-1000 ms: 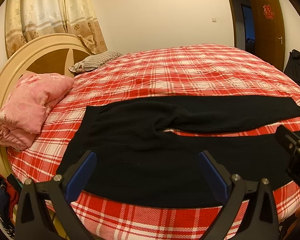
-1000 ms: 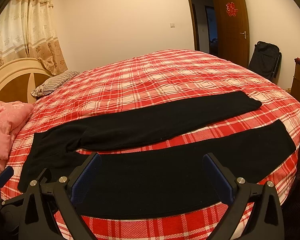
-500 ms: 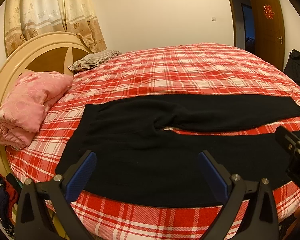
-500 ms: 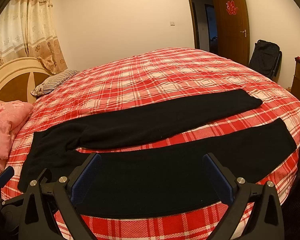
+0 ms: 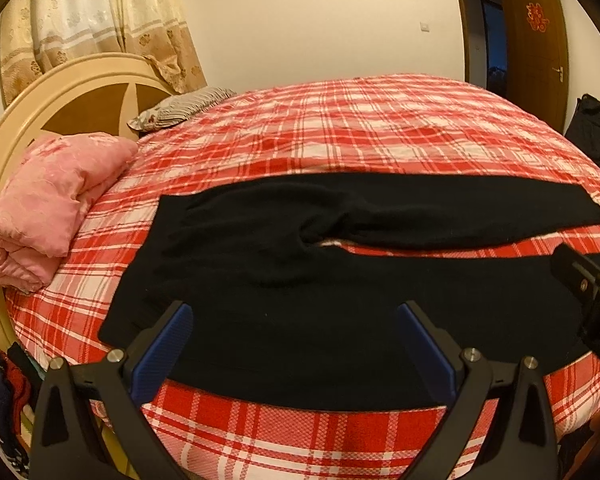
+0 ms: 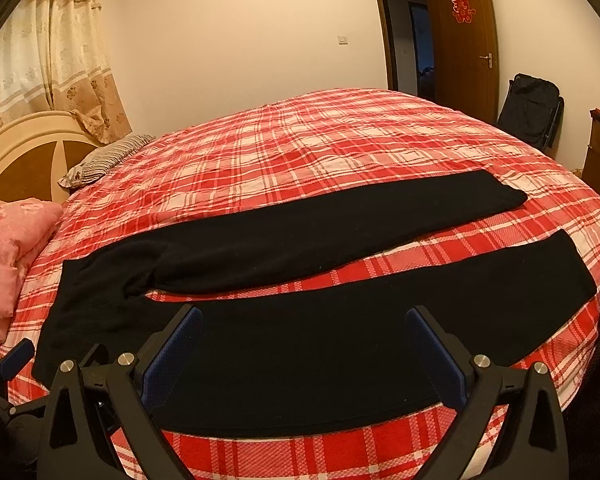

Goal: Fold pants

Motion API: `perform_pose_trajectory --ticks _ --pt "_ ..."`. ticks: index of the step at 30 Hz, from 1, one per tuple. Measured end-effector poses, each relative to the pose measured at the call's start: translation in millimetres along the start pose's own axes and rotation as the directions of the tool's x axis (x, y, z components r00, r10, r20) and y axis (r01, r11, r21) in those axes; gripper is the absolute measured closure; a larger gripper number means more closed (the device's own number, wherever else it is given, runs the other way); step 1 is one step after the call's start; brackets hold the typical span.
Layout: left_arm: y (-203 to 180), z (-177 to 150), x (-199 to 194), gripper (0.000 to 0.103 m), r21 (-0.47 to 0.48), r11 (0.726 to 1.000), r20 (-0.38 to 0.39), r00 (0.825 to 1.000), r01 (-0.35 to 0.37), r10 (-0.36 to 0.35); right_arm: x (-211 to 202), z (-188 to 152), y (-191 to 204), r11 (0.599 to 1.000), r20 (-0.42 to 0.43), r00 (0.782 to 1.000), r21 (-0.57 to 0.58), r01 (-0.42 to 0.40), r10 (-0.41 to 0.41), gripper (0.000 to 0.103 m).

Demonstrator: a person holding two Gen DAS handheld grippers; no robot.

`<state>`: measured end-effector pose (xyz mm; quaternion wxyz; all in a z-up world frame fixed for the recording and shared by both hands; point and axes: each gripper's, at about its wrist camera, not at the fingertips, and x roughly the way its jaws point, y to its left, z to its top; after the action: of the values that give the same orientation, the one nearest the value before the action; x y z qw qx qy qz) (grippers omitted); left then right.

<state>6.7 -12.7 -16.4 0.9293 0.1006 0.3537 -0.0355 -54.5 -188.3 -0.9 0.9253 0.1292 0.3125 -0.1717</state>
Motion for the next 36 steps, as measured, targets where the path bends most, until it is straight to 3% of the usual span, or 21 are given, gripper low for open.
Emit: perform_pose_trajectory --ticks 6,12,15,17,21,24,31,33,36 --pt "20 3 18 0.000 -0.007 1.000 -0.033 0.999 0.023 -0.024 21 11 -9 1.000 -0.032 0.999 -0.012 -0.024 0.024 0.001" --pt "64 29 52 0.000 -0.071 0.997 -0.074 0.997 -0.042 0.037 59 44 8 0.986 -0.094 0.991 -0.131 -0.108 0.096 0.001" --pt "82 48 73 0.000 -0.105 0.992 -0.104 0.993 -0.064 0.053 82 69 29 0.962 -0.122 0.978 -0.198 -0.190 0.168 0.002" --pt "93 56 84 0.000 -0.126 0.989 -0.115 0.991 -0.079 0.064 101 85 46 0.940 -0.155 0.964 -0.234 -0.248 0.216 0.005" --pt "111 69 113 0.000 -0.190 0.978 -0.172 0.984 -0.081 0.048 141 106 89 0.876 -0.199 0.944 -0.362 -0.319 0.262 0.025" --pt "118 74 137 0.000 -0.228 0.971 -0.217 0.976 -0.073 0.023 190 116 117 0.836 -0.301 0.913 -0.395 -0.381 0.274 0.027" --pt "115 71 169 0.000 -0.212 0.974 -0.272 0.962 -0.074 0.014 261 118 142 0.764 -0.428 0.859 -0.442 -0.469 0.280 0.030" --pt "115 68 176 0.000 -0.216 0.973 -0.290 0.957 -0.082 0.017 280 114 145 0.748 -0.485 0.833 -0.442 -0.495 0.265 0.041" --pt "118 62 185 0.000 -0.237 0.968 -0.317 0.948 -0.082 0.002 291 109 145 0.726 -0.520 0.803 -0.428 -0.539 0.290 0.043"
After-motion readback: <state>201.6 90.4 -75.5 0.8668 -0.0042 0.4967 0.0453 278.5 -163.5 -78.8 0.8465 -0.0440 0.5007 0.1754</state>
